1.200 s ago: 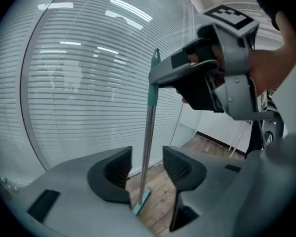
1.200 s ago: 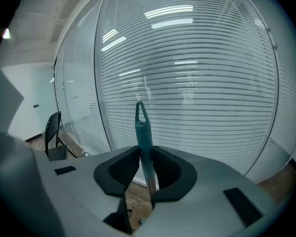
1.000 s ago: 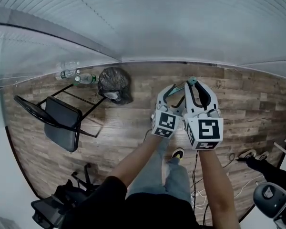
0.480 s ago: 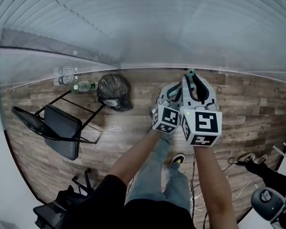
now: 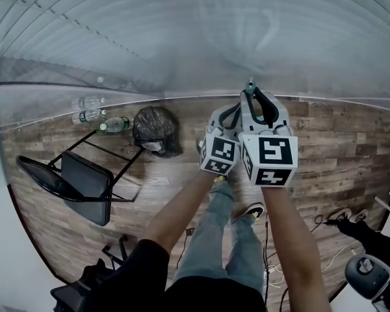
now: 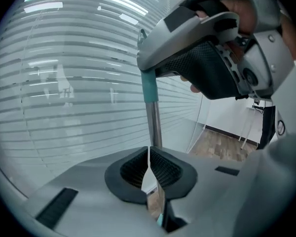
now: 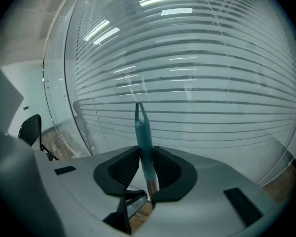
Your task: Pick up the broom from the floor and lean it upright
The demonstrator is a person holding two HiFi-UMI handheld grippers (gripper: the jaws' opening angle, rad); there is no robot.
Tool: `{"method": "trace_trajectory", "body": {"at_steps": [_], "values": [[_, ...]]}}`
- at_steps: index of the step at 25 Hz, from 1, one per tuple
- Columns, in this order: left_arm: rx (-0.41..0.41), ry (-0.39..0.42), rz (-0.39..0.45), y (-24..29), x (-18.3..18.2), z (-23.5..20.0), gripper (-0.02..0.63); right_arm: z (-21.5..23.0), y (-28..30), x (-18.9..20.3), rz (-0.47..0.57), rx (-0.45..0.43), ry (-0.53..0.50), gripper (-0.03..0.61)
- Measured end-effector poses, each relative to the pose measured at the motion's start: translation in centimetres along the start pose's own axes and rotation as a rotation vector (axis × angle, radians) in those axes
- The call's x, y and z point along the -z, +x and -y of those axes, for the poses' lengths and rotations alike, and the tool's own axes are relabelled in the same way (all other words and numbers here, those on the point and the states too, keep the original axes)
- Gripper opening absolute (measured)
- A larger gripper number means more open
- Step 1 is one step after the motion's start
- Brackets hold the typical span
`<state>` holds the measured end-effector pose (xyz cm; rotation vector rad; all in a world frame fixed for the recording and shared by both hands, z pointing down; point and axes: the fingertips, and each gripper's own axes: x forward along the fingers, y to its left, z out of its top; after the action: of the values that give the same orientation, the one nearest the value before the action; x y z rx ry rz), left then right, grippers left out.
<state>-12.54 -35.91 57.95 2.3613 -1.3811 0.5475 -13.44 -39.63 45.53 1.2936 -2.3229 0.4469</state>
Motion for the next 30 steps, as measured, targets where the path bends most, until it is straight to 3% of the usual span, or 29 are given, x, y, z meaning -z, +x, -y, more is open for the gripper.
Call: {"method": "trace_trajectory", "body": {"at_steps": [14, 19, 30], "values": [[-0.01, -0.033, -0.011, 1.8, 0.2, -2.3, 0.031, 0.3, 3.8, -0.5, -0.011, 0.035, -0.001, 0.103], [-0.014, -0.011, -0.004, 1.5, -0.1, -2.6, 0.031, 0.0, 4.1, -0.4, -0.011, 0.019, -0.005, 0.155], [0.001, -0.002, -0.01, 1.3, 0.7, -3.1, 0.032, -1.4, 4.2, 0.2, -0.021, -0.023, -0.07, 0.167]]}}
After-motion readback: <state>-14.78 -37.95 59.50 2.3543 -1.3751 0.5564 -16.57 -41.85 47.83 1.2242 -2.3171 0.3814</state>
